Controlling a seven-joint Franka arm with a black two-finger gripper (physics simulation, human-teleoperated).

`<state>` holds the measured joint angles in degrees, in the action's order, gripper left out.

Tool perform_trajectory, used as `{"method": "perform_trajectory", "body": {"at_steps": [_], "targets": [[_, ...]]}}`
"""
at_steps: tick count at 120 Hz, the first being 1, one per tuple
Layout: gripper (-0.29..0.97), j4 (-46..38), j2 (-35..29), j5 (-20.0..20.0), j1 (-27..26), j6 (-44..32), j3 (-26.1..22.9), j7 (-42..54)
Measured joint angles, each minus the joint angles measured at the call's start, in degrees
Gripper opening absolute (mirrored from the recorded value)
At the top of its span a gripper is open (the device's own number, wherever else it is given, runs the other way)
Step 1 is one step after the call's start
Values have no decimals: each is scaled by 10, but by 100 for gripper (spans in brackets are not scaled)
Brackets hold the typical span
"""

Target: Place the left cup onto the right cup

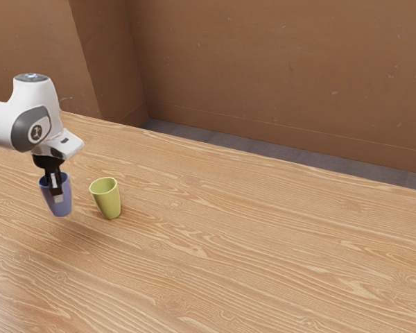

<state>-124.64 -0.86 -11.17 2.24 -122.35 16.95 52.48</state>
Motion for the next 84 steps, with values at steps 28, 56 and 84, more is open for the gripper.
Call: {"method": "perform_trajectory", "body": {"at_steps": [28, 56, 84], "targets": [[-10, 0, -41, -28, -2, 45, 0, -17], [-11, 9, -63, -44, -18, 69, 0, -28], [-11, 44, -51, -53, -26, 83, 0, -35]]}}
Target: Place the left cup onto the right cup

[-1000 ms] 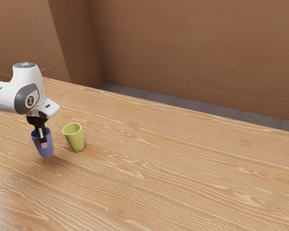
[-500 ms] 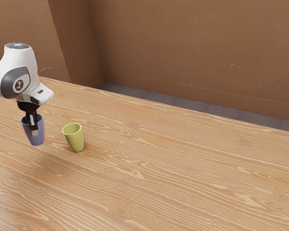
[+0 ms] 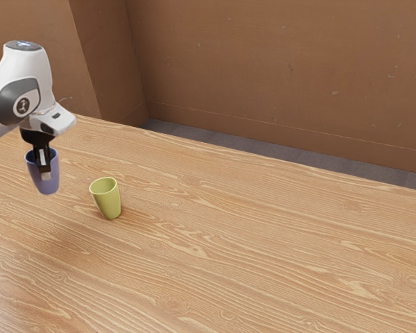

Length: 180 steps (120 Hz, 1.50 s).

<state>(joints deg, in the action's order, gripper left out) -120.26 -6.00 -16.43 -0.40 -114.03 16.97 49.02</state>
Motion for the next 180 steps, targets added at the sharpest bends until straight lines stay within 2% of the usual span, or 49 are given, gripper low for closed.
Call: {"method": "perform_trajectory", "body": {"at_steps": [93, 180], "targets": [[-11, 70, 78, -2, -69, 3, 13, -6], [-11, 119, 134, 2, -76, -3, 15, 0]]}}
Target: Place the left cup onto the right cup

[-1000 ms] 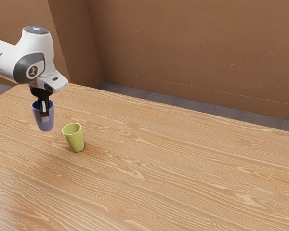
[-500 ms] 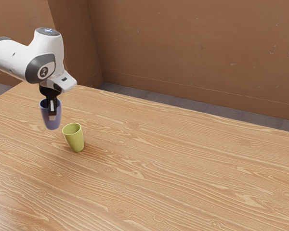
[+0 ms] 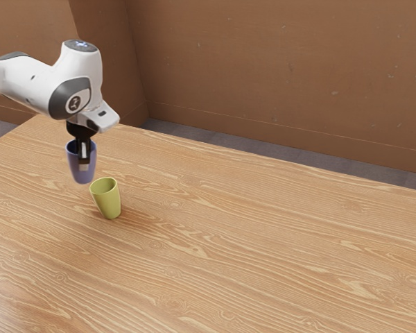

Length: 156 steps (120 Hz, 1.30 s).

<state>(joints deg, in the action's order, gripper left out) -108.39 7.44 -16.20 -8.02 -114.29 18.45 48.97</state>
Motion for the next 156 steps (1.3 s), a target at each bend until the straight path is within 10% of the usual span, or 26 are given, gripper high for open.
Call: {"method": "perform_trajectory", "body": {"at_steps": [156], "targets": [[-11, 49, 79, 30, -21, -23, 0, 11]]}}
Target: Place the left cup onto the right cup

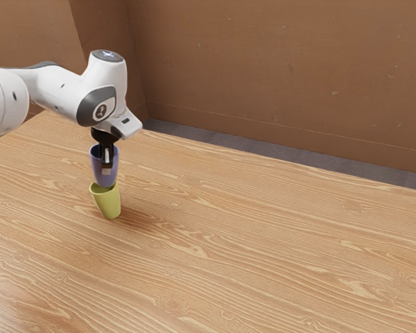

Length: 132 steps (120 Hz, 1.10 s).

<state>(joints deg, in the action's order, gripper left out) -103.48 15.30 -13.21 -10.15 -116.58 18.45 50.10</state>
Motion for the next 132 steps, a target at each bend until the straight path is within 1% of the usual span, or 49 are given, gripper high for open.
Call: {"method": "perform_trajectory", "body": {"at_steps": [119, 123, 132], "targets": [[-10, -20, 20, 28, 12, -9, 1, 5], [-6, -20, 20, 29, 12, -9, 1, 5], [11, -19, 19, 31, 12, -7, 1, 7]]}}
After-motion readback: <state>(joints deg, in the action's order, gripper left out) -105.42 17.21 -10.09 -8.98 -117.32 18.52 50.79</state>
